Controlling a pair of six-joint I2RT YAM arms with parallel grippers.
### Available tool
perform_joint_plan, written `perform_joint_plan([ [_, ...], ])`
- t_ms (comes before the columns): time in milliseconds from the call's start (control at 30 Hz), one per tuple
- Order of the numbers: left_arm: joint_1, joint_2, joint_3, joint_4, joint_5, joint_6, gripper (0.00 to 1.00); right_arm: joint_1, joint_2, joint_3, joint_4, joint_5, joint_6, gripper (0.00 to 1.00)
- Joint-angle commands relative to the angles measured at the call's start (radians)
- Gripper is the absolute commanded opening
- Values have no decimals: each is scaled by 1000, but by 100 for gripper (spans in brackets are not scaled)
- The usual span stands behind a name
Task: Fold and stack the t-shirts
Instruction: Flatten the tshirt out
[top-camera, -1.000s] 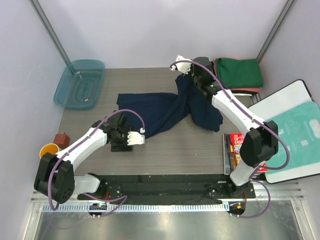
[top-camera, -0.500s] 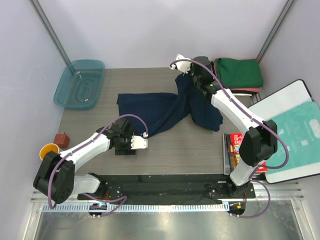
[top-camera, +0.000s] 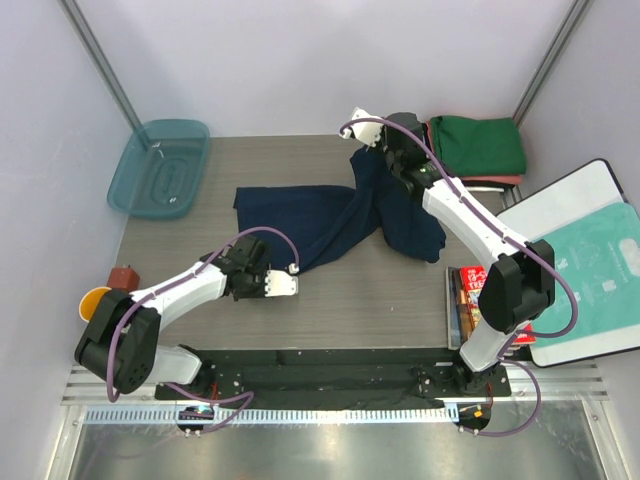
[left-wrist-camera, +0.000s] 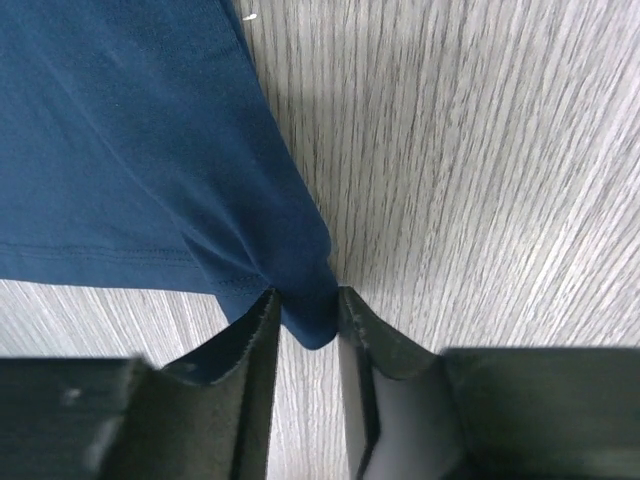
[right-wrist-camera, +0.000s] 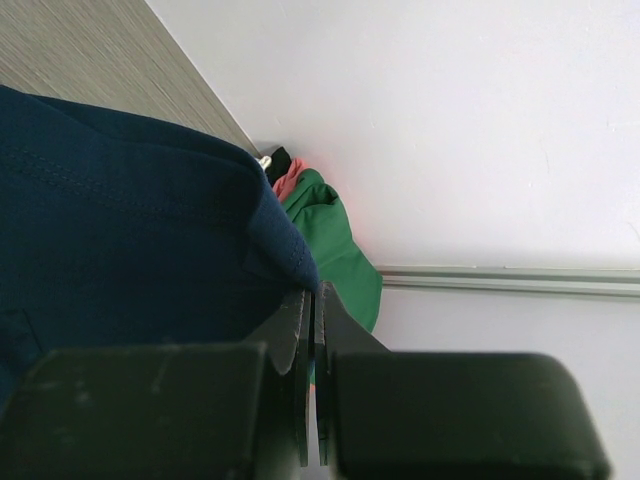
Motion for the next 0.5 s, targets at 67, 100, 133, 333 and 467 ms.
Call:
perform_joint_plan([
  [67, -4, -25, 24, -8, -4, 6, 19, -4, -13, 43, 55, 15, 16, 1],
  [100, -4, -28, 36, -12, -3, 9, 14, -4, -12, 43, 55, 13, 16, 1],
  [133, -4, -30, 42, -20, -4, 6, 7, -4, -12, 43, 56, 13, 16, 1],
  [333, -3, -62, 145, -72, 0, -12, 0, -4, -18, 42, 55, 13, 11, 1],
  [467, -3, -64, 219, -111, 14, -20, 0, -4, -22, 37, 55, 11, 11, 1],
])
